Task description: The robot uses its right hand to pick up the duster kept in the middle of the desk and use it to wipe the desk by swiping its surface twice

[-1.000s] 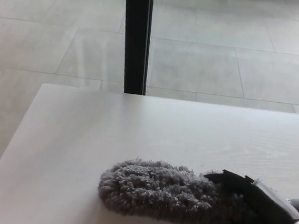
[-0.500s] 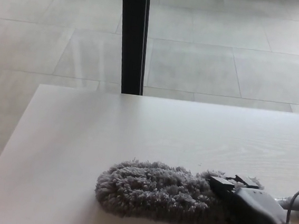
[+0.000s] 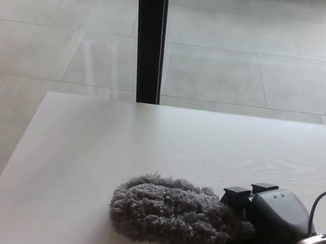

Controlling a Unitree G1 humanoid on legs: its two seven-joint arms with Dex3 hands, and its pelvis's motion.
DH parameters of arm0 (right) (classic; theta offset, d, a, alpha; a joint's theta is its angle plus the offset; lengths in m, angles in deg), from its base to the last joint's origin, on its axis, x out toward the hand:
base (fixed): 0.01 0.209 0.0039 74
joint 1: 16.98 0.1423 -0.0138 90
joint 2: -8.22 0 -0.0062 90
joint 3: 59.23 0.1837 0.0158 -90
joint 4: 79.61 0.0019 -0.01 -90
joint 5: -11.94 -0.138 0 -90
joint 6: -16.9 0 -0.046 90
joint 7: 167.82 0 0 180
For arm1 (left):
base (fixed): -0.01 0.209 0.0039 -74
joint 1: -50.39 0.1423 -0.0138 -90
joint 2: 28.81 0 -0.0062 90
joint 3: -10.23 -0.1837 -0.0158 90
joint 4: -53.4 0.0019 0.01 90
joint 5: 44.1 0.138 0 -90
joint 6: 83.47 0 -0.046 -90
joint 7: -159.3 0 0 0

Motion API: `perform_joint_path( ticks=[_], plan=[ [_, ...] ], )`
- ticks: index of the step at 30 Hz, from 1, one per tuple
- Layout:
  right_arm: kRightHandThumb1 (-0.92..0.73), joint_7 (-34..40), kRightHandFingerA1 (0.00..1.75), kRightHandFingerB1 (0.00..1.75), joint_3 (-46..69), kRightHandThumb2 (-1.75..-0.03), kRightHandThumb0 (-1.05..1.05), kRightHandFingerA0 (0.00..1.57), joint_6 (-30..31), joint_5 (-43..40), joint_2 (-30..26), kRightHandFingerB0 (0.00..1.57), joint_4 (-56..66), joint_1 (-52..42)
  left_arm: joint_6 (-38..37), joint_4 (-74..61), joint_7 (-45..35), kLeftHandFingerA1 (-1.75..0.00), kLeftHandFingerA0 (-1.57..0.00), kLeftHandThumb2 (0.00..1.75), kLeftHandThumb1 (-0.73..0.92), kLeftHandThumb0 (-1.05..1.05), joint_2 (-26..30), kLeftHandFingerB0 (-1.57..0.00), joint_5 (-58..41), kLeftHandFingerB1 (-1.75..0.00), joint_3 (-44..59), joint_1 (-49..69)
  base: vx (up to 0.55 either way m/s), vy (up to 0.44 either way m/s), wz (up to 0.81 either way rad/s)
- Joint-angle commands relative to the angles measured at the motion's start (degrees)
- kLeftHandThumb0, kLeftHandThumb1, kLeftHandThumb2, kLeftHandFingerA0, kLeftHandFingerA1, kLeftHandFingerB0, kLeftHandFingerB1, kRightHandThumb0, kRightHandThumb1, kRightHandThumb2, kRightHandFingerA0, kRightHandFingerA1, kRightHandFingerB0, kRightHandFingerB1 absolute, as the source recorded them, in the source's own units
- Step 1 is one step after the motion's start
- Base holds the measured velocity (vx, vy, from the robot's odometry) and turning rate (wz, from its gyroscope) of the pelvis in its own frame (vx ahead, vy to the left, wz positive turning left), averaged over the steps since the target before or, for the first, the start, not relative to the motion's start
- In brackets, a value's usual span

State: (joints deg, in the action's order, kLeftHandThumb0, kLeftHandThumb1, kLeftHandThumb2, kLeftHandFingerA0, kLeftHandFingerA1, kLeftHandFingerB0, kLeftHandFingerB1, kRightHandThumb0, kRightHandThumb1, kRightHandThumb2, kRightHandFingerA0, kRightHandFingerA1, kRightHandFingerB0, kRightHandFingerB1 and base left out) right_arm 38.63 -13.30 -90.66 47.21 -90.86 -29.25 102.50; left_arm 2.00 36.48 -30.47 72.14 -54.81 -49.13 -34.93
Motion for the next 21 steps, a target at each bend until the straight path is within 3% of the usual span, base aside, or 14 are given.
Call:
perform_joint_path(
  ticks=[1, 6, 7, 10, 13, 17, 18, 19, 20, 21],
  plan=[
    [-0.72, 29.86, 1.75, 1.36, -11.98, -0.83, -0.33, 0.85, -2.07, 20.47, -1.68, 0.65, -14.93, -4.94, 2.11, 0.64, -1.75, -0.62, -0.65, 0.61, 0.71, -0.54, 4.4, -0.53, 0.54, -0.46, -1.44, -1.1, 0.0, 0.0, 0.0],
    [-0.69, 33.23, 1.75, 1.27, -13.05, -0.77, -0.33, 0.87, -2.78, 20.12, -1.28, 0.7, -16.38, -5.04, 1.98, 0.76, -0.55, -0.6, -0.64, 0.6, 0.67, -0.53, 3.82, -0.55, 0.34, -0.46, -1.35, -1.2, 0.0, 0.0, 0.0],
    [-0.69, 33.13, 1.75, 1.15, -13.13, -0.76, -0.34, 0.9, -2.97, 19.93, -1.28, 0.74, -16.17, -5.2, 1.57, 0.65, -0.89, -0.61, -0.67, 0.61, 0.7, -0.55, 3.82, -0.52, 0.75, -0.45, -1.82, -1.02, 0.0, 0.0, 0.0],
    [-0.68, 36.63, 1.75, 1.27, -14.0, -0.84, -0.29, 0.93, -3.55, 20.08, -0.15, 0.71, -16.06, -5.14, 1.23, 0.53, -1.24, -0.61, -0.7, 0.61, 0.69, -0.54, 4.03, -0.52, 1.09, -0.44, -2.35, -0.82, 0.0, 0.0, 0.0],
    [-0.67, 37.05, 1.75, 1.28, -14.76, -0.84, -0.31, 0.94, -3.46, 20.29, 0.37, 0.7, -15.42, -4.5, 1.38, 0.27, -1.37, -0.59, -0.69, 0.6, 0.68, -0.55, 4.23, -0.54, 0.86, -0.45, -2.29, -1.09, 0.0, 0.0, 0.0],
    [-0.71, 36.87, 1.75, 1.19, -15.61, -0.78, -0.33, 0.95, -3.1, 20.45, 0.24, 0.69, -14.56, -4.05, 1.32, 0.28, -0.78, -0.59, -0.71, 0.61, 0.68, -0.56, 4.26, -0.53, 1.33, -0.44, -2.82, -1.54, 0.0, 0.0, 0.0],
    [-0.69, 36.03, 1.75, 1.34, -17.15, -0.85, -0.31, 0.95, -5.38, 21.6, 0.01, 0.65, -13.46, -2.89, 1.31, 0.71, -1.43, -0.6, -0.68, 0.61, 0.69, -0.56, 4.29, -0.52, 1.07, -0.44, -2.63, -1.65, 0.0, 0.0, 0.0],
    [-0.69, 36.26, 1.75, 1.34, -17.57, -0.85, -0.31, 0.95, -5.65, 21.68, 0.05, 0.65, -13.59, -2.64, 1.3, 0.78, -1.5, -0.6, -0.68, 0.61, 0.69, -0.56, 4.3, -0.52, 1.0, -0.44, -2.66, -1.67, 0.0, 0.0, 0.0],
    [-0.54, 34.29, 1.34, 1.08, -18.24, -1.03, -0.42, 1.21, -6.69, 22.31, -0.86, 0.81, -12.22, -1.75, 1.01, 0.79, -1.31, -0.58, -0.68, 0.61, 0.71, -0.55, 4.2, -0.51, 1.37, -0.43, -3.04, -1.76, 0.0, 0.0, 0.0],
    [-0.53, 34.31, 1.37, 1.06, -18.92, -1.02, -0.45, 1.25, -7.91, 22.77, -1.31, 0.83, -11.97, -0.75, 0.72, 0.77, -1.21, -0.57, -0.68, 0.61, 0.7, -0.55, 4.14, -0.51, 1.38, -0.43, -3.16, -1.7, 0.0, 0.0, 0.0]
  ],
)
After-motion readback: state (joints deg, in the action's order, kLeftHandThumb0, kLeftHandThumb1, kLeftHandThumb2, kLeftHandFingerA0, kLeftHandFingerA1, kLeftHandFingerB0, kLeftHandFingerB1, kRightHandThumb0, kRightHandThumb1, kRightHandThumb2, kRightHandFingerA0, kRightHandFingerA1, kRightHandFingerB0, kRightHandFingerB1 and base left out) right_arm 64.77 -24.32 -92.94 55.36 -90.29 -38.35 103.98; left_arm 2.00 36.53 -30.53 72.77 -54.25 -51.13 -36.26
